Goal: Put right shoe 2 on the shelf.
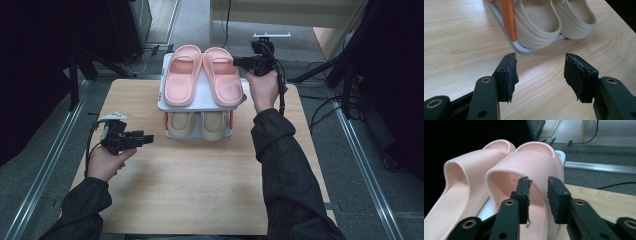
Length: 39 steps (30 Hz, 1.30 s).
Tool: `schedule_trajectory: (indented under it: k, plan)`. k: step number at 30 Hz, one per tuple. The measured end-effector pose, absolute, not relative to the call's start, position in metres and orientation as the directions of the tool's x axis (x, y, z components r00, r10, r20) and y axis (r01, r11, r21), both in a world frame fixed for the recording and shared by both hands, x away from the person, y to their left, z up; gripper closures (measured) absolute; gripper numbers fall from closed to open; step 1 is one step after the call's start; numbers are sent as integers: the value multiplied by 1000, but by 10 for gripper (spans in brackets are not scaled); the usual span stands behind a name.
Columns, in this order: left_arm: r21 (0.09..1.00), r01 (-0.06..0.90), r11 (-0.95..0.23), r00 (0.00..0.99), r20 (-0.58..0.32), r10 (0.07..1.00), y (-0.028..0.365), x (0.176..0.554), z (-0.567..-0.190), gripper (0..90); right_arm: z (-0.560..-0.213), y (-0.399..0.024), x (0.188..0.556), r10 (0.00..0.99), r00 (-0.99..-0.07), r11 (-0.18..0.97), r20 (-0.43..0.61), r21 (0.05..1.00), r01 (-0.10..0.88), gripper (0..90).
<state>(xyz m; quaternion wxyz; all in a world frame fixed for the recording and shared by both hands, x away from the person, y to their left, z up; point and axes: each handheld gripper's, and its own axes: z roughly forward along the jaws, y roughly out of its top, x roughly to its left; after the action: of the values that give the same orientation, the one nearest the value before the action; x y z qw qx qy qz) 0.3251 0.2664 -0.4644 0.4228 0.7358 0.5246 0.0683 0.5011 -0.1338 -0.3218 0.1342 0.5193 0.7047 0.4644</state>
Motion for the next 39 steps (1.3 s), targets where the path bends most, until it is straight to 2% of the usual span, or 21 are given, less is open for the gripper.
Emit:
schedule_trajectory:
  k: [3, 5, 14, 39]
  plan:
    - [694, 714, -93, 440, -342, 830, 266, 325, -464, 437, -320, -141, 498, 868, -428, 58, 250, 807, 588, 868]
    - [694, 714, -94, 441, -341, 830, 266, 325, -464, 437, -323, -145, 499, 873, -424, 64, 242, 804, 591, 899]
    - [694, 714, -95, 441, -340, 830, 266, 325, -464, 438, -354, -149, 504, 864, -420, 67, 278, 763, 643, 900]
    - [690, 717, -98, 444, -344, 828, 266, 327, -465, 437, -358, -122, 493, 832, -493, 127, 255, 777, 617, 900]
